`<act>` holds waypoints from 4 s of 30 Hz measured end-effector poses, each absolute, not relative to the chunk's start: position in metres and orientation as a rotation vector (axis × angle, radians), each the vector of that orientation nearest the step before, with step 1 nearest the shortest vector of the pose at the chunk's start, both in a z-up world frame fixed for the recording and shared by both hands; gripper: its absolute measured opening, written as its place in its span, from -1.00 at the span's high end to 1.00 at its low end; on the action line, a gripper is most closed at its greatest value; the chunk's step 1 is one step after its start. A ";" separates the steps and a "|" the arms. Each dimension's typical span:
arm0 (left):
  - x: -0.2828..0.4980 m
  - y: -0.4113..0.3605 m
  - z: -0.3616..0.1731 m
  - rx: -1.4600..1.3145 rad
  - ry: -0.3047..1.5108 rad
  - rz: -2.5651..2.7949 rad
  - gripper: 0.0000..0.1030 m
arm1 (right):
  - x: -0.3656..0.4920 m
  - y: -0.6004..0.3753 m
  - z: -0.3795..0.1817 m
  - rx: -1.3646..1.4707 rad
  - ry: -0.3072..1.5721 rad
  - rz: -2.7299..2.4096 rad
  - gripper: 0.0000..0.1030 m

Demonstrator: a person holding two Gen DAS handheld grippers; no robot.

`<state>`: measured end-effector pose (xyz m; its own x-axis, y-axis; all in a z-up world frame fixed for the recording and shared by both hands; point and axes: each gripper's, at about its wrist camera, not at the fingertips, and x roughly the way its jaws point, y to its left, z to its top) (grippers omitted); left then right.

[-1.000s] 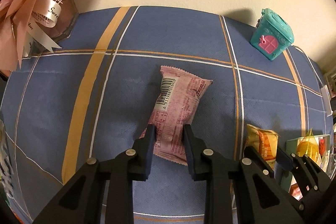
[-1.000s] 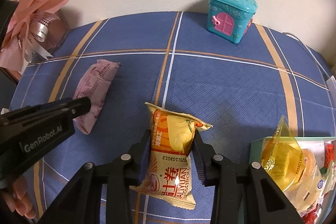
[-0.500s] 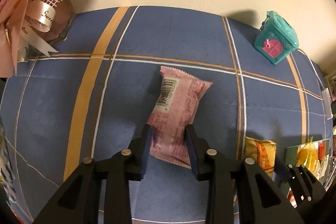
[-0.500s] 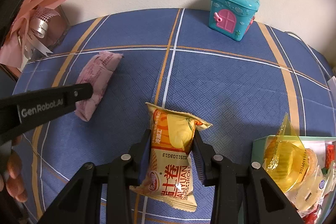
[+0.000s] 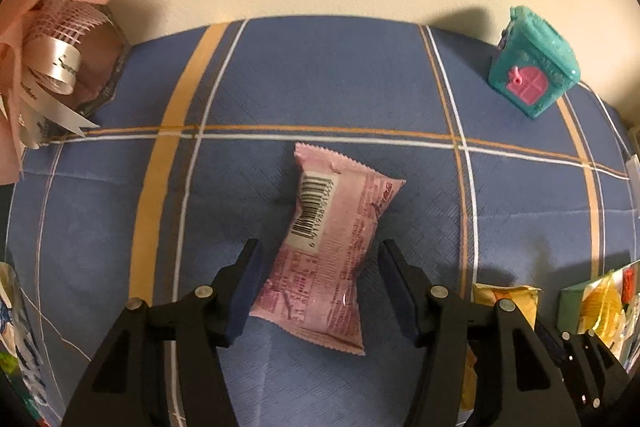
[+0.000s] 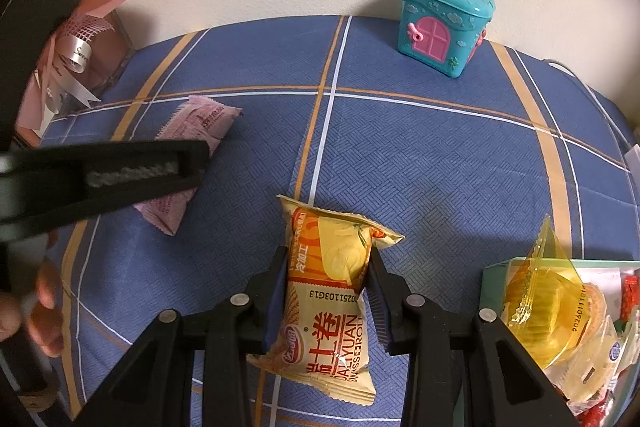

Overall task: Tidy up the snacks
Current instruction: 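Lift both held snacks and carry them over the white tray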

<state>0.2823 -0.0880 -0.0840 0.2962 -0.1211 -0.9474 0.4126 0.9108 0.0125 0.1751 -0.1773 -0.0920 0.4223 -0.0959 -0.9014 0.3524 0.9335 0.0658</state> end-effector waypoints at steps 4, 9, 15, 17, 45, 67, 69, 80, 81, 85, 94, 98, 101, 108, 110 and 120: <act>0.282 -0.085 -0.091 0.243 1.244 -0.352 0.21 | 0.174 -0.178 -0.093 0.267 1.101 -0.280 0.24; 0.277 -0.078 -0.090 0.190 1.255 -0.340 0.26 | 0.173 -0.179 -0.092 0.279 1.095 -0.282 0.24; 0.259 -0.063 -0.076 0.093 1.228 -0.278 0.26 | 0.169 -0.179 -0.083 0.297 1.090 -0.270 0.25; 0.250 -0.055 -0.069 0.041 1.221 -0.261 0.26 | 0.166 -0.178 -0.077 0.296 1.086 -0.265 0.26; 0.091 -0.012 0.001 -0.185 1.115 -0.216 0.26 | 0.042 -0.176 0.033 0.304 0.966 -0.290 0.27; 0.016 -0.070 0.016 -0.128 1.107 -0.404 0.26 | -0.059 -0.230 0.032 0.368 0.947 -0.430 0.27; 0.011 -0.083 0.014 -0.109 1.117 -0.428 0.26 | -0.064 -0.241 0.031 0.375 0.951 -0.458 0.27; -0.018 -0.143 -0.004 0.014 1.171 -0.549 0.26 | -0.101 -0.307 0.025 0.483 0.942 -0.598 0.27; -0.020 -0.147 -0.004 0.023 1.173 -0.555 0.26 | -0.104 -0.311 0.024 0.492 0.942 -0.605 0.27; -0.028 -0.160 -0.008 0.059 1.183 -0.575 0.26 | -0.115 -0.329 0.021 0.533 0.941 -0.637 0.27; -0.031 -0.172 -0.022 0.097 1.212 -0.582 0.26 | -0.117 -0.343 0.005 0.573 0.981 -0.649 0.27; -0.029 -0.172 -0.027 0.095 1.224 -0.583 0.26 | -0.111 -0.339 0.000 0.564 0.989 -0.629 0.27; -0.028 -0.173 -0.028 0.097 1.224 -0.586 0.25 | -0.105 -0.336 -0.001 0.559 0.986 -0.605 0.27; -0.024 -0.177 -0.038 0.109 1.237 -0.576 0.25 | -0.092 -0.326 -0.001 0.561 0.962 -0.544 0.27; -0.022 -0.179 -0.042 0.112 1.242 -0.572 0.25 | -0.087 -0.322 -0.003 0.563 0.965 -0.526 0.27; -0.018 -0.179 -0.047 0.116 1.260 -0.562 0.25 | -0.075 -0.311 -0.004 0.539 0.976 -0.492 0.27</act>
